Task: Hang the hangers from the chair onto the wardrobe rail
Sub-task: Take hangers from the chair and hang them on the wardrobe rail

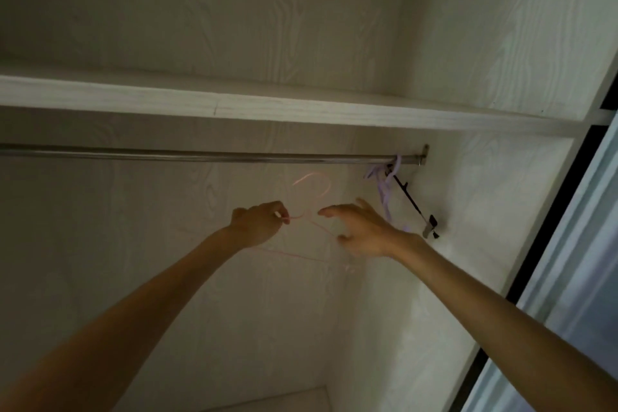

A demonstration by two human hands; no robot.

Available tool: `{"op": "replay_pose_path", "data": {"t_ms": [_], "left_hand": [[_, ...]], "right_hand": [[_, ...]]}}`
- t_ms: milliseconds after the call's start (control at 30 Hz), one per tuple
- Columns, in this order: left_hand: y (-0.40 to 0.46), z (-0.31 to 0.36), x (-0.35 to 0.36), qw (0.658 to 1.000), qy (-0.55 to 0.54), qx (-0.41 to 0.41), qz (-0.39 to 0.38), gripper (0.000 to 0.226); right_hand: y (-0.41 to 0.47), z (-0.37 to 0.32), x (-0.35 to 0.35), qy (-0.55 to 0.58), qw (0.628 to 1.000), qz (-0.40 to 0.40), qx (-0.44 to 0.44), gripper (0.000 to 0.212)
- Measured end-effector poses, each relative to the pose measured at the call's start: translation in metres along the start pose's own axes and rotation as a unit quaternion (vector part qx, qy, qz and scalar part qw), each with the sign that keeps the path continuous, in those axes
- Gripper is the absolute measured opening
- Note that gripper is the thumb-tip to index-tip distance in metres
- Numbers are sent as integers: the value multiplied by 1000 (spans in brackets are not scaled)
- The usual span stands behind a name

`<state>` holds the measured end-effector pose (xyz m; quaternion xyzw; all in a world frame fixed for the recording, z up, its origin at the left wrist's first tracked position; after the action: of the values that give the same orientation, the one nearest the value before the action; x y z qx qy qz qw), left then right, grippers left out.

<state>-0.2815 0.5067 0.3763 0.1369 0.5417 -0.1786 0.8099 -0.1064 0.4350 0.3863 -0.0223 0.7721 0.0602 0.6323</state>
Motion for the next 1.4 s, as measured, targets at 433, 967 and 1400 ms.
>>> {"op": "replay_pose_path", "data": {"t_ms": [433,967,1400], "left_hand": [[11,36,-32,925,132,247,256,48],[38,25,-20,948,230,63,212,94],[47,34,-37,901,248,122,334,55]], "right_hand": [[-34,-3,7,158,965,183,101,26],[29,32,-7,40,947,202,245,30],[47,49,-12,-45,942,276,186,32]]}}
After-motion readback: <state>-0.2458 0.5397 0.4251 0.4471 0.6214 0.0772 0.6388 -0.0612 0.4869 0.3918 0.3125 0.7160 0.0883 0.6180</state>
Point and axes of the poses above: each hand's wrist, its own y-axis towards the middle knuckle, its own x-axis out of the palm, z = x × y, the point moved 3 cm from there along y, towards the middle knuckle, and after that the axes turned 3 degrees about y, right-handed, at the moved point
